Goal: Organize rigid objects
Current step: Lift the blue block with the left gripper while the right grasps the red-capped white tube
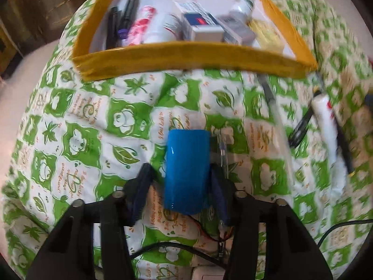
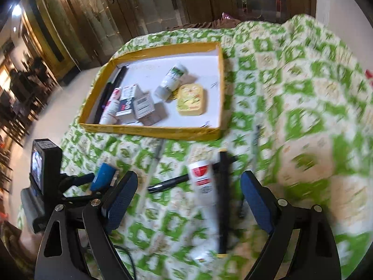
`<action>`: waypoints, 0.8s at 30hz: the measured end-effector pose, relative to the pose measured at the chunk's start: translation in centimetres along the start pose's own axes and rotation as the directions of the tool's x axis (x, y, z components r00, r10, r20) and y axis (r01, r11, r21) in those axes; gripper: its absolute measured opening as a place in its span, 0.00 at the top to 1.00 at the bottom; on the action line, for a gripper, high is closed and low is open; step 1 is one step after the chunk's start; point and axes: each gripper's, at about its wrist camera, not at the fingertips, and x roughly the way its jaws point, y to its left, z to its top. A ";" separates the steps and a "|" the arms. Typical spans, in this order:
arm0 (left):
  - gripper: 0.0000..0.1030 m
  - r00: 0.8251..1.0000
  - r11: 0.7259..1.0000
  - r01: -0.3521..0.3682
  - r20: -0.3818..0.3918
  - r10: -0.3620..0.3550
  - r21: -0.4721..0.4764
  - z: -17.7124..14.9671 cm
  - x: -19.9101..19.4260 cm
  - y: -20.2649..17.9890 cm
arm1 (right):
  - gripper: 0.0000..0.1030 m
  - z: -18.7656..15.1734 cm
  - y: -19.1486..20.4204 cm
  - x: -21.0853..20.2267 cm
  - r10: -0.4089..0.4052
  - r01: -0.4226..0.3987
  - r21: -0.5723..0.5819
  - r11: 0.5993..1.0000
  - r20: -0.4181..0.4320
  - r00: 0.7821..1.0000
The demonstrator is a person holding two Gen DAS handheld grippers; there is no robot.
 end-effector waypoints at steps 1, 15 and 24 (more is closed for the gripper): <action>0.67 1.000 0.999 0.019 0.016 -0.019 -0.036 0.1 -0.3 0.7 | 0.23 0.1 -0.2 0.0 -0.011 0.011 -0.005 1.000 -0.007 1.000; 0.68 0.995 0.990 0.090 0.047 -0.085 -0.107 -0.5 -1.3 2.2 | 0.58 -1.4 1.1 7.6 -0.065 0.048 -0.084 0.995 -0.218 0.974; 0.67 0.996 0.990 0.085 0.024 -0.083 -0.111 -0.1 -0.5 2.3 | 0.69 -2.1 2.6 7.4 -0.087 0.061 -0.137 0.989 -0.187 0.978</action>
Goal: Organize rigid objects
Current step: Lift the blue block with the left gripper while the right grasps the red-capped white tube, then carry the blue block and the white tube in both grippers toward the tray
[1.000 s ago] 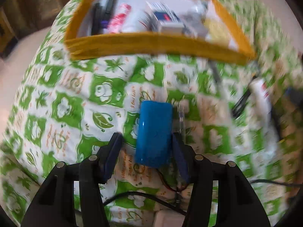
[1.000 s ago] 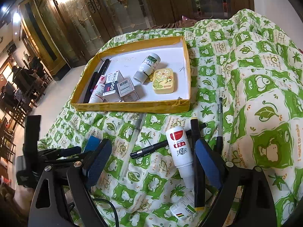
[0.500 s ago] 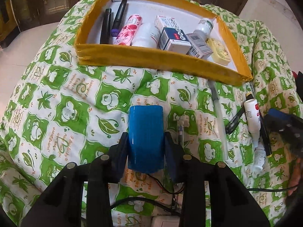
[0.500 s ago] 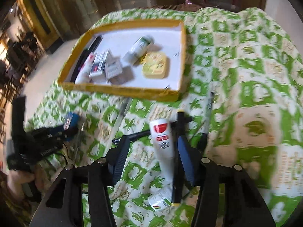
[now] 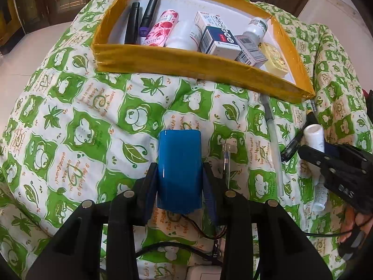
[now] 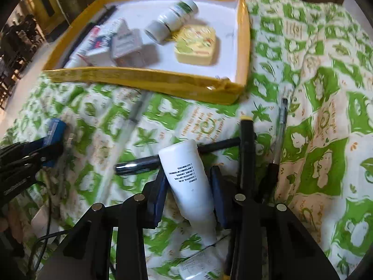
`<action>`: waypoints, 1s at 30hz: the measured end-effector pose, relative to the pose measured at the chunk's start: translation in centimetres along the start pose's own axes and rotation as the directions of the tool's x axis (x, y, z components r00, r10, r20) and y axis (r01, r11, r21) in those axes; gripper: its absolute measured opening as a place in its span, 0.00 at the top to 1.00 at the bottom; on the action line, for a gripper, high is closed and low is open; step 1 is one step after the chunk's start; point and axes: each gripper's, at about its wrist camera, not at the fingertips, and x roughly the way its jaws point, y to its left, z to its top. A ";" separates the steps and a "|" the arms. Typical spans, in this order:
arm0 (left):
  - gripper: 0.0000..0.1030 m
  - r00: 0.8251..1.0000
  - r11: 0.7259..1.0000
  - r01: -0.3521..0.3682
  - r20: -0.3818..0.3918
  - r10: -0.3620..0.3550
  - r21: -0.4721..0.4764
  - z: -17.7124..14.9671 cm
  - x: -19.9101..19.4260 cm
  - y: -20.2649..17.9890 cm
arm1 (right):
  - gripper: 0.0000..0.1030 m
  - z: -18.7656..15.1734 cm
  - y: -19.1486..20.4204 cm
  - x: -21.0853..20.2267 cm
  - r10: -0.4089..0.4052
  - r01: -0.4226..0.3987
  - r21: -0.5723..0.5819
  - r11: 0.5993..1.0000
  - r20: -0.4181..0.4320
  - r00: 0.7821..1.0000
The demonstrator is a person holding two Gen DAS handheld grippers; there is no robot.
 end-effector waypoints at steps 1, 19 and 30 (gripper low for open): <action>0.67 1.000 1.000 -0.002 -0.002 0.002 0.001 0.0 0.1 0.0 | 0.69 -0.2 0.4 -0.5 0.007 -0.007 -0.008 1.000 0.015 1.000; 0.68 0.975 0.990 0.135 0.183 -0.127 -0.032 -0.4 -3.8 1.1 | 0.71 -2.4 2.6 -4.1 0.148 -0.148 -0.013 0.989 0.107 0.983; 0.68 0.958 0.983 0.174 0.238 -0.157 -0.051 -0.6 -4.8 1.4 | 0.72 -1.8 3.1 -4.8 0.178 -0.178 -0.013 0.984 0.153 0.972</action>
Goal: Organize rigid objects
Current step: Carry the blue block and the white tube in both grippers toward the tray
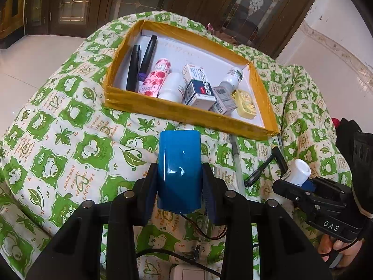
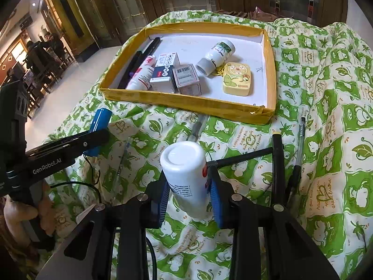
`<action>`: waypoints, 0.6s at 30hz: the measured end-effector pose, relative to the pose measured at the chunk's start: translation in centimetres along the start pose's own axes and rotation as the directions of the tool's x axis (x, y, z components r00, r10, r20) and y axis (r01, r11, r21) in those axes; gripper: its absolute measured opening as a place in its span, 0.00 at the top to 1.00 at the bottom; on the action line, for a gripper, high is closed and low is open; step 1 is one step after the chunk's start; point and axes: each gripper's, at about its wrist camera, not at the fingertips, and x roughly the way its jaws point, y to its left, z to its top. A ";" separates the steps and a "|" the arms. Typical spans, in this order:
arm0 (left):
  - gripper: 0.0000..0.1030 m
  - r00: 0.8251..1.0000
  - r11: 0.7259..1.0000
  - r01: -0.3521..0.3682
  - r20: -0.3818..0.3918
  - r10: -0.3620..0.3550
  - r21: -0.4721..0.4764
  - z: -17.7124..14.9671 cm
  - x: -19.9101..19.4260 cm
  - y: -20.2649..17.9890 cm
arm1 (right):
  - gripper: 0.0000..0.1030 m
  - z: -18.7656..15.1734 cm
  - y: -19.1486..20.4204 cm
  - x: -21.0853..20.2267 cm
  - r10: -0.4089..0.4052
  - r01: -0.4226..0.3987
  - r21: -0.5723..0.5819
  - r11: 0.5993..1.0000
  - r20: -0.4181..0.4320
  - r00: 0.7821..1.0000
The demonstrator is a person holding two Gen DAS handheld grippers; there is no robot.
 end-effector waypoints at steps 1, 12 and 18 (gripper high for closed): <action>0.68 1.000 1.000 0.001 0.006 -0.001 -0.001 0.0 -0.1 0.0 | 0.73 0.0 0.0 -0.1 0.006 -0.006 0.002 1.000 0.003 1.000; 0.68 0.997 0.999 0.039 0.075 -0.037 -0.019 0.3 -1.4 0.4 | 0.74 0.2 0.1 -0.9 0.033 -0.034 0.015 0.999 0.032 0.999; 0.68 0.995 0.998 0.050 0.088 -0.047 -0.027 0.6 -1.8 0.6 | 0.74 0.5 -0.3 -1.3 0.047 -0.049 0.036 0.998 0.048 0.998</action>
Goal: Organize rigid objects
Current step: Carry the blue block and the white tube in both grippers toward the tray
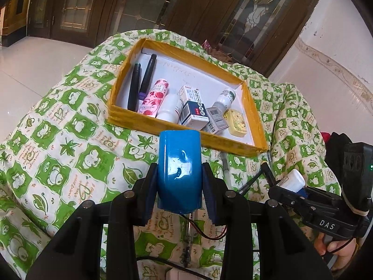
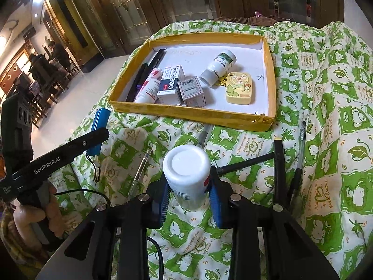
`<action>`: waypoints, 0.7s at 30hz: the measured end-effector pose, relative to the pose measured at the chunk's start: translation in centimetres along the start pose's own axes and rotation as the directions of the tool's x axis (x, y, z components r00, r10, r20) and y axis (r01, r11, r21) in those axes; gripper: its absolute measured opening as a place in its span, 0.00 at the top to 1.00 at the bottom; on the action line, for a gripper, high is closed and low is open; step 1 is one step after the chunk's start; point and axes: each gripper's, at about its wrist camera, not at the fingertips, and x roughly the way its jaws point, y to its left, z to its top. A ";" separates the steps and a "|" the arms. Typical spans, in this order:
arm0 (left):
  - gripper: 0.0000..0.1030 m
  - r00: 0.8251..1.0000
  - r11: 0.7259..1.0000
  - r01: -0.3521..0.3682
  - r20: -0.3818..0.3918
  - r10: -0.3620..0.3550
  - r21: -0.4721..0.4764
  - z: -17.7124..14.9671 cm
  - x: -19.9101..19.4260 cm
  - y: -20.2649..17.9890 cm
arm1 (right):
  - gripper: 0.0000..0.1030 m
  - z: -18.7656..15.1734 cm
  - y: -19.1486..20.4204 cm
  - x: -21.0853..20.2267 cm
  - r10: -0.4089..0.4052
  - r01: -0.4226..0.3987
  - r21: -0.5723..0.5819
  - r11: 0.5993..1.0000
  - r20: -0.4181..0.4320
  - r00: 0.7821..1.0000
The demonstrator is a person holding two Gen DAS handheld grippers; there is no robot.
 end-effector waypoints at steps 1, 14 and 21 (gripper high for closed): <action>0.68 1.000 1.000 0.002 0.003 -0.002 0.001 0.0 -0.1 -0.1 | 0.74 0.1 0.0 -0.1 0.002 -0.002 0.001 1.000 0.002 1.000; 0.68 1.000 1.000 0.010 0.028 -0.010 0.014 0.9 -1.1 -0.4 | 0.74 0.5 -0.6 -0.7 0.027 -0.027 0.030 0.999 0.026 0.999; 0.68 0.999 0.999 -0.006 0.038 0.004 0.043 1.4 -1.1 -0.8 | 0.73 0.8 -1.0 -0.8 0.034 -0.035 0.041 0.999 0.033 0.999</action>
